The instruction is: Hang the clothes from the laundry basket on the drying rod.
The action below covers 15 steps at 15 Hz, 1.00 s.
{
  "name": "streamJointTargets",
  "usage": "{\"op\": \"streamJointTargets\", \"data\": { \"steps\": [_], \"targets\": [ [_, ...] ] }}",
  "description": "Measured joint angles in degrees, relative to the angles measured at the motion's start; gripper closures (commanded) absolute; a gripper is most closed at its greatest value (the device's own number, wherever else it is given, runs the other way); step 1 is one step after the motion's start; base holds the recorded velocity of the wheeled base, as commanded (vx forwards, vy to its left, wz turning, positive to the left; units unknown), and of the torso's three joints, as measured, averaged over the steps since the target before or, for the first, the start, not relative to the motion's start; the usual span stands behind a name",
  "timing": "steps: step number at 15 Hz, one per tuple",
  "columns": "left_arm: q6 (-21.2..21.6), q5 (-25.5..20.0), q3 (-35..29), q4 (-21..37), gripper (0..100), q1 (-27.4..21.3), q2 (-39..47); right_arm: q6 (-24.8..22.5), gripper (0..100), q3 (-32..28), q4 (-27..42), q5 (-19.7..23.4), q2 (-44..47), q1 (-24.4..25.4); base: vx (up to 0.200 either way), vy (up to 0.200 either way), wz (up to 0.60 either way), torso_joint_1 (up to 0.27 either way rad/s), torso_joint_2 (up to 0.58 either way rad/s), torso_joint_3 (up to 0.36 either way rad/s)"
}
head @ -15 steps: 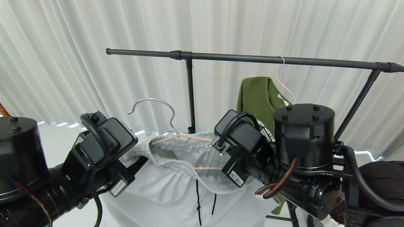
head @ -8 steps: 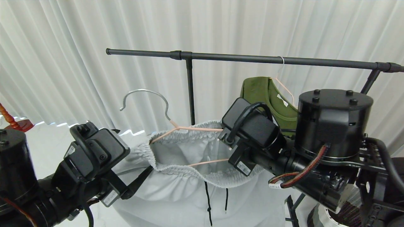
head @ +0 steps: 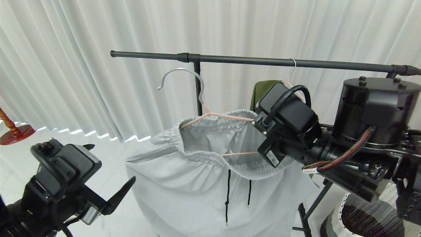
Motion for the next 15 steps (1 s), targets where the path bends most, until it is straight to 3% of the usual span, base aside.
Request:
{"op": "streamJointTargets", "data": {
  "steps": [3,7,12,15],
  "targets": [
    [-6.3,-0.1,3.9,0.0,0,7.0,-2.8,0.1,100,1.1,0.0,0.0,-2.3,-1.0,0.000,0.000,0.00,0.000,0.00,0.000],
    [-13.4,-0.4,4.2,0.0,0,9.5,-1.0,0.4,100,1.3,0.2,0.0,-4.9,-1.3,0.000,0.000,0.00,0.000,0.00,0.000],
    [-14.1,-9.7,-0.9,-0.1,0,9.7,4.6,0.5,100,1.1,0.6,0.0,-7.9,-1.2,0.000,0.000,0.00,0.000,0.00,0.000],
    [-13.8,-12.8,-1.8,-0.1,0,9.5,5.7,0.5,100,1.0,0.6,0.0,-8.9,-0.8,0.000,0.000,0.00,0.000,0.00,0.000]
  ]
}}
